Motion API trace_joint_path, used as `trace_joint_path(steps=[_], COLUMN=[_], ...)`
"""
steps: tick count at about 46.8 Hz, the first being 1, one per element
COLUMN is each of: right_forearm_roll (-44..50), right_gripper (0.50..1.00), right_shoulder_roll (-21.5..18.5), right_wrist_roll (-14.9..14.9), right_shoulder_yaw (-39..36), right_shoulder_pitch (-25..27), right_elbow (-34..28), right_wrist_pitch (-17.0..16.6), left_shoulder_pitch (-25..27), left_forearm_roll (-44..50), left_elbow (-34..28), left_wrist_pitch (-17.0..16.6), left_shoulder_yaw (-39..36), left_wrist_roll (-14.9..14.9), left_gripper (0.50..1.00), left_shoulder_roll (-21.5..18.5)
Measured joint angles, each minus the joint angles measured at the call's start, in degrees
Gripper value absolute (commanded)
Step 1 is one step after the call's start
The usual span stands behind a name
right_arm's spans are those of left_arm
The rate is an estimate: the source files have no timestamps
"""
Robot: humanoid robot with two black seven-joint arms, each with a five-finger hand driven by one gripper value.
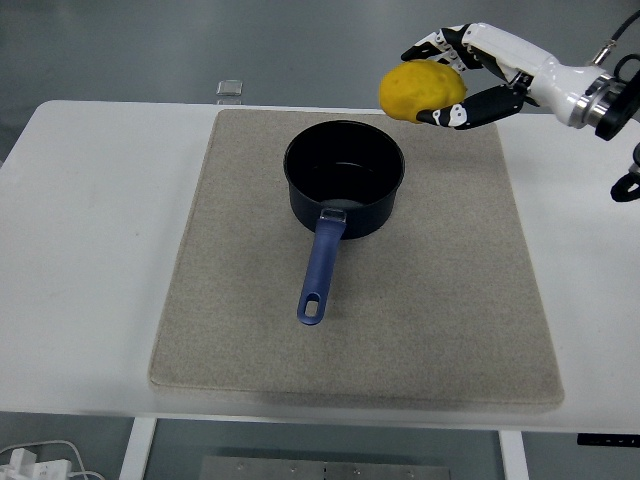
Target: Put the potato in the blue pot
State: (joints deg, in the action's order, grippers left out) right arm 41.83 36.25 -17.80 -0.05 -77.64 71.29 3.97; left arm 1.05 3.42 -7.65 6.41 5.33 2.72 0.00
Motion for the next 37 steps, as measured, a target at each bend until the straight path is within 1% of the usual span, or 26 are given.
trace_joint_path(steps=[6, 17, 25, 37], right_forearm_roll=[-0.06, -0.63, -0.61, 0.13], right_gripper=[0.5, 0.5, 0.5, 0.5], right_shoulder_roll=[-3.38, -11.11, -16.18, -22.15], right_wrist_roll=[0.03, 0.04, 0.02, -0.04], right_shoulder_yaw=[0.43, 0.66, 0.99, 2.67], right_shoulder_pitch=[0.0, 1.02, 3.39, 7.69], right_elbow=[-1.88, -9.53, -15.24, -21.73], right_wrist_pitch=[0.14, 0.18, 0.09, 0.07], left_shoulder_pitch=[0.02, 0.02, 0.0, 0.01], left_forearm_roll=[0.01, 0.01, 0.0, 0.01], left_elbow=[0.0, 0.0, 0.0, 0.0], left_wrist_pitch=[0.0, 0.0, 0.0, 0.0], left_shoulder_yaw=[0.02, 0.02, 0.0, 0.01], left_wrist_roll=[0.0, 0.0, 0.0, 0.0], left_gripper=[1.0, 1.0, 1.0, 1.0], left_shoulder_roll=[0.0, 0.0, 0.0, 0.0])
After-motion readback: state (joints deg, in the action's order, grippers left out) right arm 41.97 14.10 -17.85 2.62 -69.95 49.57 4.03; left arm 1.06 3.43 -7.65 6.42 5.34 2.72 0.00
